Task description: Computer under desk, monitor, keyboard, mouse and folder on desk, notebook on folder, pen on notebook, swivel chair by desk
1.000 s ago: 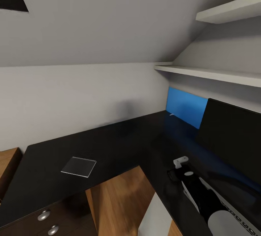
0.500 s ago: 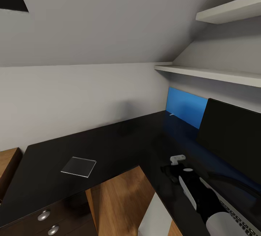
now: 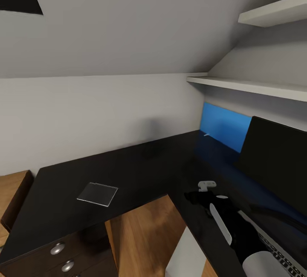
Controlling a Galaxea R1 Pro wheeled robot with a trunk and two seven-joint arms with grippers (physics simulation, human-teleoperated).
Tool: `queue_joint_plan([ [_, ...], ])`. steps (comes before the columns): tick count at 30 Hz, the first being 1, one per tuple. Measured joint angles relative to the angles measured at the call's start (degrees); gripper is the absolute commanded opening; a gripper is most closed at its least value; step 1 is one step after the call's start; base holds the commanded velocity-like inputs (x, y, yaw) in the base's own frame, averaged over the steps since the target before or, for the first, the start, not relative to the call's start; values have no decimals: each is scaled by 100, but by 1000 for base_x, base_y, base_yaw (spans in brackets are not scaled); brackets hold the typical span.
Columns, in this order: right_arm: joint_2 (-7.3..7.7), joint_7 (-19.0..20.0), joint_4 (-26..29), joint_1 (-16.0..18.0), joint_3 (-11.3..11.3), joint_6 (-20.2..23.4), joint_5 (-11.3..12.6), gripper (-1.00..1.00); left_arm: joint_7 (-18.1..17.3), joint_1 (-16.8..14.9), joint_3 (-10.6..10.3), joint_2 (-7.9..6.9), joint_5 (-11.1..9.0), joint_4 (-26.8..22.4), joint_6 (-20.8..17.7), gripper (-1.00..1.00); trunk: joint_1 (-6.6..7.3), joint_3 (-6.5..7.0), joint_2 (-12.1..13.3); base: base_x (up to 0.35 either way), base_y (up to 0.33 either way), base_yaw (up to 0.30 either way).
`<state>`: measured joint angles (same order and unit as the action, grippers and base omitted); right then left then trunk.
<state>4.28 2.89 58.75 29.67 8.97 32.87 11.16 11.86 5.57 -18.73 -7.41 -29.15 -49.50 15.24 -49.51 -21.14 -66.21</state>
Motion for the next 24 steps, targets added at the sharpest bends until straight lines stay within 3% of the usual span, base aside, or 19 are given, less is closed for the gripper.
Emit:
queue_joint_plan([
  [12,16,9,34,-4,-5,4,120,100,0,-1,2,-5,-2,2,0,100,0,-8,0,0,0,45],
  [24,15,7,33,-3,0,0,120,100,0,0,4,-5,-8,8,6,100,0,-9,0,-6,0,243],
])
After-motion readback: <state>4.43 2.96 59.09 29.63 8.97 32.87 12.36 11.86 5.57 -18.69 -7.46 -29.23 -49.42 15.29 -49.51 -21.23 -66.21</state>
